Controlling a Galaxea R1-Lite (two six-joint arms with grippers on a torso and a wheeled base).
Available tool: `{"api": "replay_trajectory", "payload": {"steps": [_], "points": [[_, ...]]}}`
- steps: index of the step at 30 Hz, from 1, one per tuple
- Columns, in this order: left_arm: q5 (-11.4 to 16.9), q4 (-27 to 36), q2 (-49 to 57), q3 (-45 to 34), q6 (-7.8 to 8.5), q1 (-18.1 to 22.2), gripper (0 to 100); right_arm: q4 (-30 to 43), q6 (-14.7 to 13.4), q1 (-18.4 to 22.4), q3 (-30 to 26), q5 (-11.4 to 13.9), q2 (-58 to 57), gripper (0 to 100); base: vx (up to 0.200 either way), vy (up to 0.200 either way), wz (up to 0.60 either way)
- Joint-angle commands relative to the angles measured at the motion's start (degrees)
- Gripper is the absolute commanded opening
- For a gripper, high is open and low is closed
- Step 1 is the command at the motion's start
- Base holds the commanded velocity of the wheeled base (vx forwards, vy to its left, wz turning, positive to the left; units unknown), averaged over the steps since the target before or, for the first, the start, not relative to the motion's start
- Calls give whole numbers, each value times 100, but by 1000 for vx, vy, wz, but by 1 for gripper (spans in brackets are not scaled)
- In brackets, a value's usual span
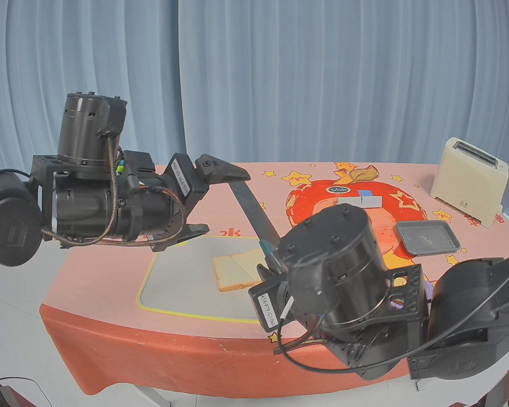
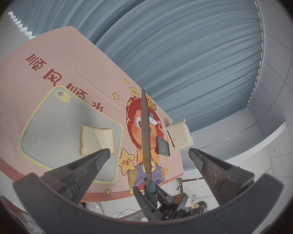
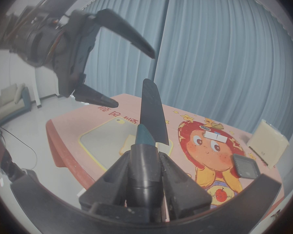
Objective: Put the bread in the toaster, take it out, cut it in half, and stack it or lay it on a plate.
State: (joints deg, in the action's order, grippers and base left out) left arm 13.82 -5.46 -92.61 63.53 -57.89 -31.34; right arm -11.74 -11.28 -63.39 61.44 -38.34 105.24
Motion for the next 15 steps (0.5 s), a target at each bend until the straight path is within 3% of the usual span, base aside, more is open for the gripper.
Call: {"api": "replay_trajectory", "payload": {"steps": [1, 3, 4, 5, 6, 7, 9, 12, 15], "points": [[-11, -16, 463, -332, 261, 5, 100, 31, -226, 108, -53, 301, -311, 0, 0, 0, 0], [-11, -16, 463, -332, 261, 5, 100, 31, -226, 108, -53, 301, -311, 0, 0, 0, 0], [-11, -16, 674, -411, 481, 5, 100, 67, -393, 134, -176, 696, -540, 0, 0, 0, 0], [-11, -16, 701, -411, 507, 5, 100, 67, -419, 134, -194, 758, -566, 0, 0, 0, 0], [-11, -16, 771, -420, 683, 14, 100, 75, -516, 169, -247, 1048, -654, 0, 0, 0, 0], [-11, -16, 789, -420, 762, 14, 100, 75, -551, 204, -247, 1144, -672, 0, 0, 0, 0], [-11, -16, 868, -464, 1166, 14, 100, 75, -674, 398, -247, 1540, -724, 0, 0, 0, 0], [-20, -25, 912, -604, 1571, 5, 100, 93, -859, 644, -255, 2120, -847, 0, 0, 0, 0], [-20, -34, 920, -675, 1773, 5, 100, 110, -1052, 811, -255, 2533, -909, 0, 0, 0, 0]]}}
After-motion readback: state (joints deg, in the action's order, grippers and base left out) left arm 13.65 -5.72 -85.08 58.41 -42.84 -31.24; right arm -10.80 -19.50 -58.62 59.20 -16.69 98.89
